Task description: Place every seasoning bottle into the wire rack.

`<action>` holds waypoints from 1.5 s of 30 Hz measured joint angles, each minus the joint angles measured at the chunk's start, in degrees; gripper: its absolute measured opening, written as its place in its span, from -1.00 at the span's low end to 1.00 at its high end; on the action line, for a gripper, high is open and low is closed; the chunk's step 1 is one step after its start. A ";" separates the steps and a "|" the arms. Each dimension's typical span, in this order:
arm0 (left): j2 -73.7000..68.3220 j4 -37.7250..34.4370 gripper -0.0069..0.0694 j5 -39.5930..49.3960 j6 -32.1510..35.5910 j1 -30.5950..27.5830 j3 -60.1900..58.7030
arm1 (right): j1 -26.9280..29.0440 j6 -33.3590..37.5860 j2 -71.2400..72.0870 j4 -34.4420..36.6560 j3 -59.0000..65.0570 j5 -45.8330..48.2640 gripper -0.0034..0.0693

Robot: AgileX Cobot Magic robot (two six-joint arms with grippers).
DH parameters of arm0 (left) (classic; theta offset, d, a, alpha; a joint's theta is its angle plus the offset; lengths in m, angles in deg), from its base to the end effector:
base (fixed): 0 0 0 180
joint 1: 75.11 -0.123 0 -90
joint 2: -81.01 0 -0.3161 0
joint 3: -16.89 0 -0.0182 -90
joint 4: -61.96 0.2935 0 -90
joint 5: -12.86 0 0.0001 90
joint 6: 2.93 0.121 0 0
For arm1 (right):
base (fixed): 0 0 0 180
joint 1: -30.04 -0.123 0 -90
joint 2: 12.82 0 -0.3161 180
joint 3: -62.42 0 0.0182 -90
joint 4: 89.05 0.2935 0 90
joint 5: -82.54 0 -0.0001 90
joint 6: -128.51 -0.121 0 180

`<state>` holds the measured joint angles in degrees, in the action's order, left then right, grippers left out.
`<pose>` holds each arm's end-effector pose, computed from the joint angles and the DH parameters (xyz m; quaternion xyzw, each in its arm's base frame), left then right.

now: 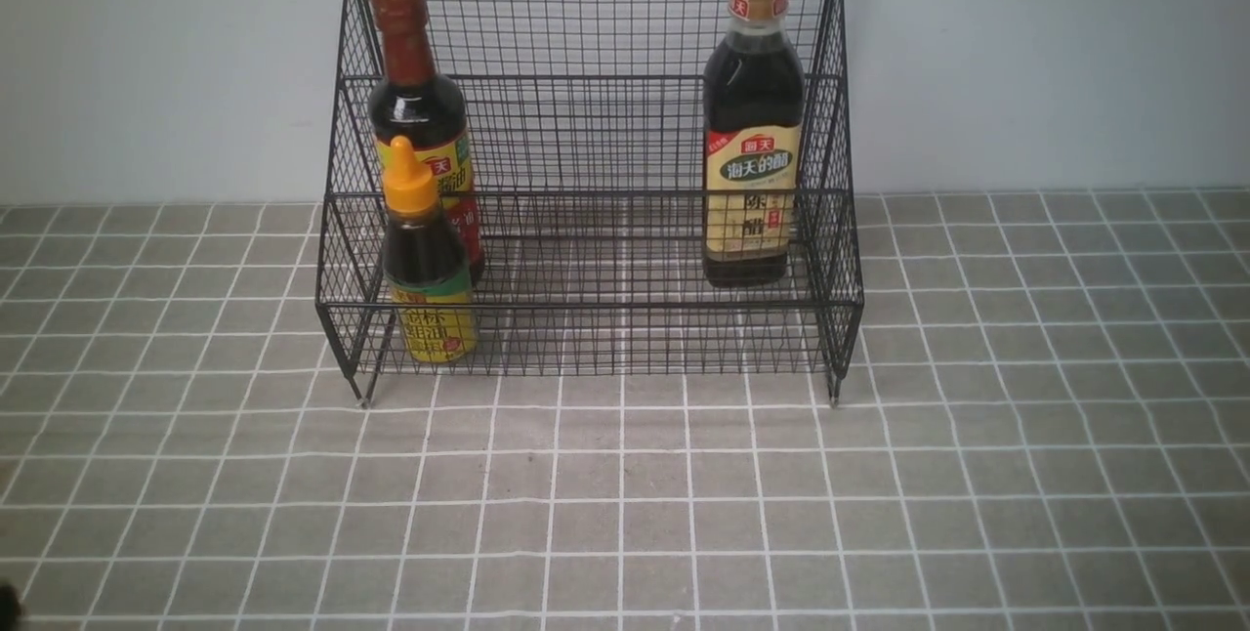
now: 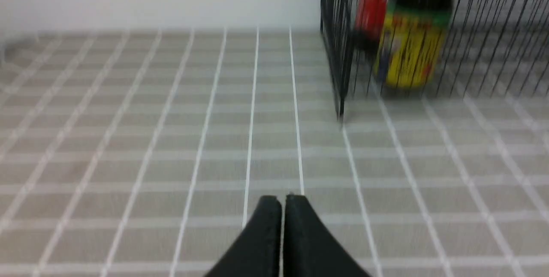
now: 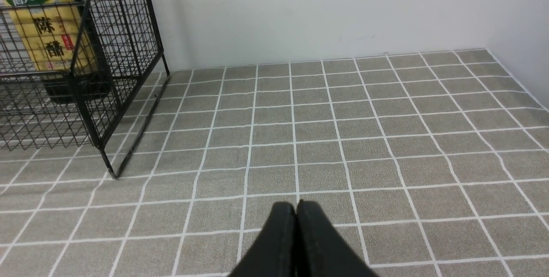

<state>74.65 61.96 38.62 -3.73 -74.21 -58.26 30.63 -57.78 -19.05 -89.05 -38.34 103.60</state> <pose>0.0889 -0.0014 0.1833 0.0007 0.8053 -0.0088 0.5929 0.0929 -0.0010 0.1641 0.0481 0.8000 0.0297 0.5974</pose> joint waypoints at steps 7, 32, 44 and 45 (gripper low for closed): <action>0.00 0.36 -0.84 -3.12 0.20 -0.11 -4.07 | 0.00 0.00 0.00 0.00 0.00 0.00 -0.94; 0.00 0.36 -0.84 -3.60 0.20 -0.11 -4.18 | 0.00 0.00 0.00 0.00 0.00 0.00 -0.94; 0.00 0.36 -0.84 -3.60 0.20 -0.11 -4.18 | 0.00 0.00 0.00 0.00 0.00 0.00 -0.94; 0.00 0.36 -0.84 -3.60 0.20 -0.11 -4.18 | 0.00 0.00 0.00 0.00 0.00 0.00 -0.94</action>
<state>74.65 62.31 35.02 -3.54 -74.32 -62.44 30.63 -57.78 -19.05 -89.05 -38.34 103.60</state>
